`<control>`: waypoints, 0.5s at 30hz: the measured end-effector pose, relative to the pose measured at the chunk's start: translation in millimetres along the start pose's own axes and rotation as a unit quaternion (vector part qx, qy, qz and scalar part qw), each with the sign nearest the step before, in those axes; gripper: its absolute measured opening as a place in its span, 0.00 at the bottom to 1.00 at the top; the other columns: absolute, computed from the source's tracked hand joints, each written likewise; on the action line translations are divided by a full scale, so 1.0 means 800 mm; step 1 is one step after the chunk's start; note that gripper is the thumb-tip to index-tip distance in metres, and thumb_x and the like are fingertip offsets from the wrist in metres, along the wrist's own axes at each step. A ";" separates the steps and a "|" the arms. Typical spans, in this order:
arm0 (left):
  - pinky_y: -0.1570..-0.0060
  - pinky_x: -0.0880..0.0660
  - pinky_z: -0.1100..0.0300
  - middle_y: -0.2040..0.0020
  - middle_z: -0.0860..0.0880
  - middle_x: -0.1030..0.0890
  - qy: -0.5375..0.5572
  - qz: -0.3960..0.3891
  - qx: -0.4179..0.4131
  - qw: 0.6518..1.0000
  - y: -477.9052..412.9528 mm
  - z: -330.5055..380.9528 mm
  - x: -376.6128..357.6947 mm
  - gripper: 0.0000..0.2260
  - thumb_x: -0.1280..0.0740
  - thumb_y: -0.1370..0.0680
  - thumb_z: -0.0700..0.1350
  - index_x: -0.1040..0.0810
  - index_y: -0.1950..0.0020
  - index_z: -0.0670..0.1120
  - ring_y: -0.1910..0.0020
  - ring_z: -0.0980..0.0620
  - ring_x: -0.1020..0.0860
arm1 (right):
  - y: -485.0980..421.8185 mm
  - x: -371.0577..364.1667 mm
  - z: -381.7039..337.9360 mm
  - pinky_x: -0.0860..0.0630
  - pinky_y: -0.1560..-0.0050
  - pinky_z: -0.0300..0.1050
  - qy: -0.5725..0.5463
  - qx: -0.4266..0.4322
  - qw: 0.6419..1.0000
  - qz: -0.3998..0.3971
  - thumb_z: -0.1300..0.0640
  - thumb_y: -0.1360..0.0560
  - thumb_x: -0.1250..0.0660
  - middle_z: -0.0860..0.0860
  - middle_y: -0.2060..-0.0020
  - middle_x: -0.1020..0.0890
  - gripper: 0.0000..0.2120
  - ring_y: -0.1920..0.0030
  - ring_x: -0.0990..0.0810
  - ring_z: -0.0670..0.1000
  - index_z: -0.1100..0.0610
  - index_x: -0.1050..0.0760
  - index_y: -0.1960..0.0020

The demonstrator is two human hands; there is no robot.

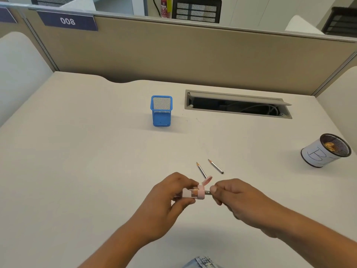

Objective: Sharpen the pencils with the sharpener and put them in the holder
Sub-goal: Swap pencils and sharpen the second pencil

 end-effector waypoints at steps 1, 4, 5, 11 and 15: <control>0.55 0.27 0.67 0.49 0.59 0.22 0.017 -0.013 0.026 0.999 0.000 -0.002 0.000 0.10 0.34 0.22 0.46 0.22 0.41 0.55 0.55 0.53 0.23 | 0.002 0.003 -0.005 0.43 0.73 0.40 0.057 0.027 0.998 0.016 0.48 0.19 0.41 0.44 0.76 0.36 0.19 0.74 0.41 0.47 0.52 0.29 0.66; 0.56 0.24 0.63 0.50 0.53 0.20 0.076 -0.078 0.090 0.990 0.000 0.002 -0.002 0.11 0.39 0.20 0.54 0.23 0.40 0.57 0.56 0.53 0.23 | 0.008 0.011 -0.017 0.37 0.68 0.40 0.220 0.163 0.959 0.066 0.48 0.19 0.43 0.44 0.71 0.29 0.13 0.70 0.34 0.46 0.50 0.30 0.61; 0.56 0.24 0.64 0.51 0.51 0.19 0.091 -0.096 0.104 0.986 0.000 0.005 -0.002 0.11 0.40 0.19 0.55 0.22 0.40 0.57 0.57 0.54 0.23 | 0.012 0.012 -0.021 0.35 0.66 0.40 0.272 0.211 0.935 0.080 0.47 0.19 0.44 0.44 0.68 0.27 0.12 0.67 0.32 0.47 0.49 0.30 0.59; 0.56 0.31 0.71 0.57 0.62 0.20 0.054 -0.042 0.060 0.996 0.001 0.020 0.007 0.09 0.32 0.21 0.44 0.17 0.44 0.55 0.59 0.61 0.24 | 0.021 0.008 -0.029 0.34 0.71 0.43 0.423 0.326 0.833 0.142 0.49 0.20 0.44 0.46 0.69 0.28 0.15 0.68 0.32 0.50 0.53 0.28 0.62; 0.49 0.26 0.65 0.46 0.59 0.18 -0.109 0.050 -0.071 0.990 0.006 0.032 0.005 0.12 0.35 0.21 0.49 0.20 0.39 0.52 0.49 0.57 0.22 | 0.011 0.010 -0.017 0.41 0.72 0.38 0.111 0.141 0.978 0.111 0.47 0.20 0.39 0.45 0.76 0.34 0.19 0.74 0.39 0.46 0.51 0.31 0.68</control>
Point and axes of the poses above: each hand's wrist, its own y-axis away from the middle knuckle, its own x-axis out of the back of the hand, z = x × y, the point moved 5 cm from there along -y, towards the middle knuckle
